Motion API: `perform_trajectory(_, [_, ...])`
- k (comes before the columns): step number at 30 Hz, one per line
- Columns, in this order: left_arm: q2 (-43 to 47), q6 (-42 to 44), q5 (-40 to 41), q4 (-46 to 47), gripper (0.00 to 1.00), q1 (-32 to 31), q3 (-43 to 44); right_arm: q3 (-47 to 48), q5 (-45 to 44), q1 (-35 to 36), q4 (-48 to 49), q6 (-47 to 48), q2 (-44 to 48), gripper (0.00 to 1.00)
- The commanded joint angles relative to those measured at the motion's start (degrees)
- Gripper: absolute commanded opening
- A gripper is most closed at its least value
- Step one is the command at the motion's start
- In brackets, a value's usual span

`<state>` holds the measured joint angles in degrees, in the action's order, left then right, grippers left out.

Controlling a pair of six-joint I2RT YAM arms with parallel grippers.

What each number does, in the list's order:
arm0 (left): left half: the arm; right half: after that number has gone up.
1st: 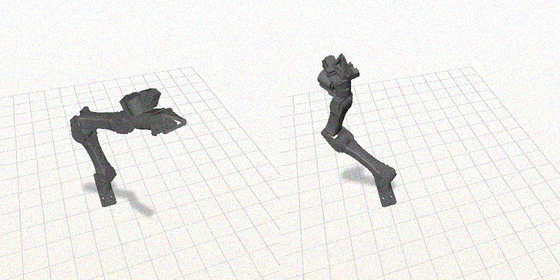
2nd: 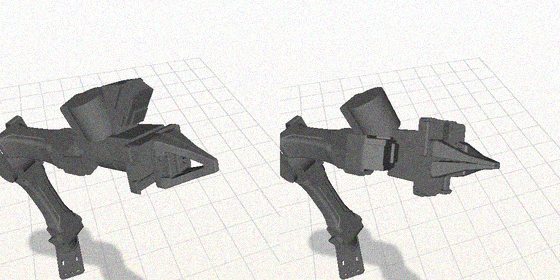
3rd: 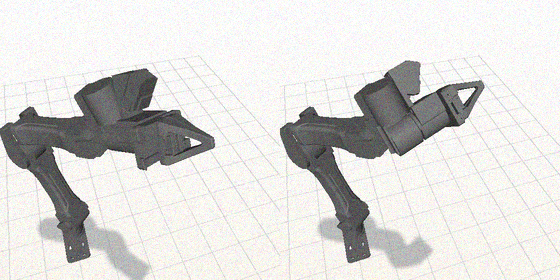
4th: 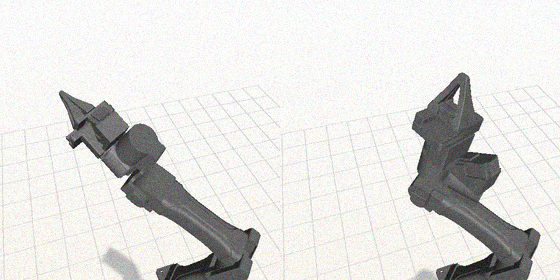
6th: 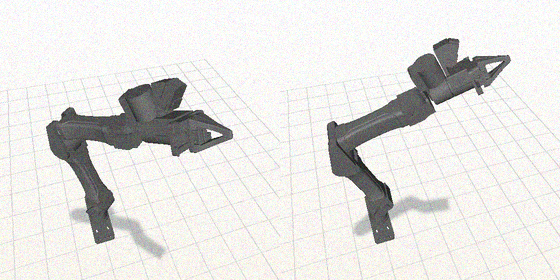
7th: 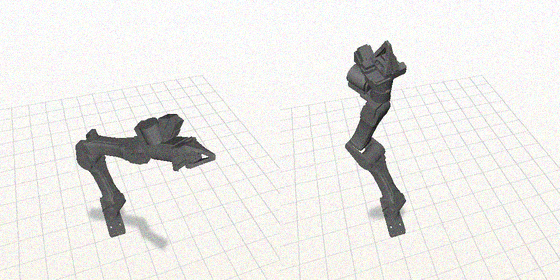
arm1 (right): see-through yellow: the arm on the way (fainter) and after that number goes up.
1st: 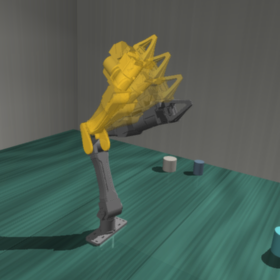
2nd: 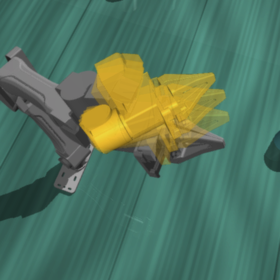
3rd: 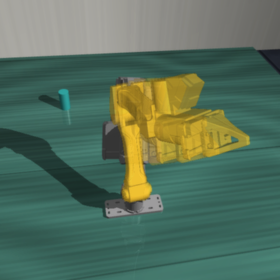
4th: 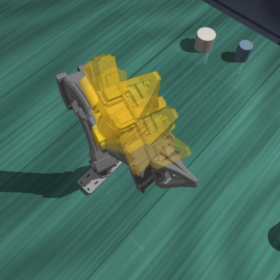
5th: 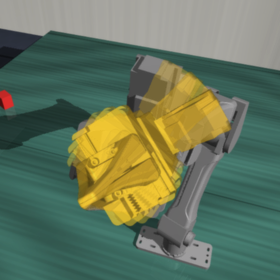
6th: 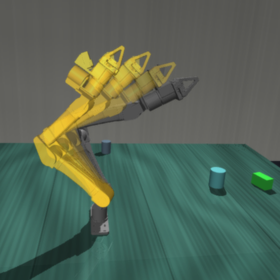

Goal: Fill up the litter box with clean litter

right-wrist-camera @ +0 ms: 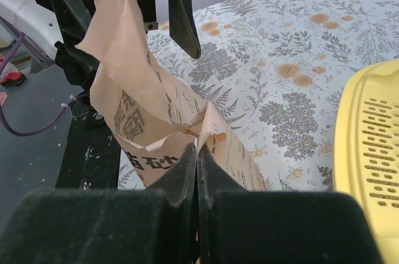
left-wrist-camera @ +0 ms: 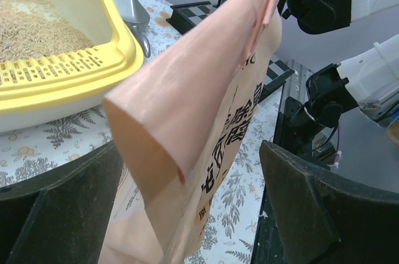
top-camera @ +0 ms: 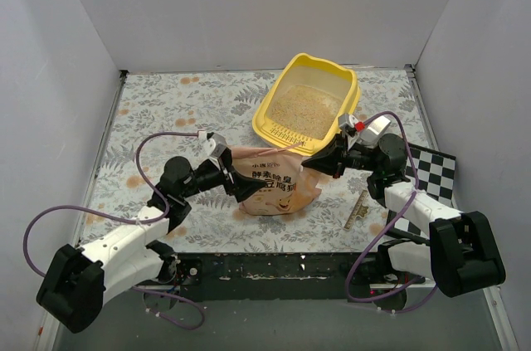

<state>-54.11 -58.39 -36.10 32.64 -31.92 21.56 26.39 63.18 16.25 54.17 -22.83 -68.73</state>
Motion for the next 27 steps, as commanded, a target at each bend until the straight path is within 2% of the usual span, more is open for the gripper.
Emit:
perform_trajectory(1, [-1.52,-0.93,-3.36,4.62,0.87,0.72,2.61,1.03,-0.33,0.27,6.74,0.07,0.7,0.01])
perform_trajectory(4, [-3.19,-1.64,-5.03,6.37,0.82,0.98,2.61,0.94,-0.42,0.27,6.47,0.07,0.61,0.01])
perform_trajectory(6, [-4.68,-2.08,-6.52,7.34,0.73,1.16,2.78,0.77,-0.42,0.36,6.21,0.24,0.88,0.01])
perform_trajectory(8, [-6.09,-2.43,-8.28,7.96,0.6,1.25,3.22,0.68,-0.69,0.27,5.33,0.77,1.31,0.01])
perform_trajectory(10, [-7.41,-2.78,-9.51,8.49,0.4,1.42,3.66,0.59,-0.86,0.27,4.72,1.29,1.49,0.01])
perform_trajectory(12, [-7.86,-2.61,-9.52,8.49,0.15,1.77,3.92,0.59,-0.86,0.27,4.28,1.47,1.67,0.01])
perform_trajectory(14, [-7.68,-2.26,-9.43,8.06,0.0,2.13,4.36,0.5,-0.78,0.27,4.1,1.65,2.02,0.01])
perform_trajectory(20, [-3.91,0.29,-9.17,-2.74,0.0,3.44,10.33,-0.02,-2.09,0.27,-0.2,1.22,3.86,0.01])
perform_trajectory(24, [-0.57,1.35,-8.12,-14.34,0.0,4.15,14.9,0.5,-3.15,0.19,-5.2,-3.97,4.74,0.01])
perform_trajectory(27, [3.91,2.23,-7.15,-18.48,0.0,5.2,14.65,-1.25,-3.23,0.36,-4.26,-9.23,7.11,0.01])
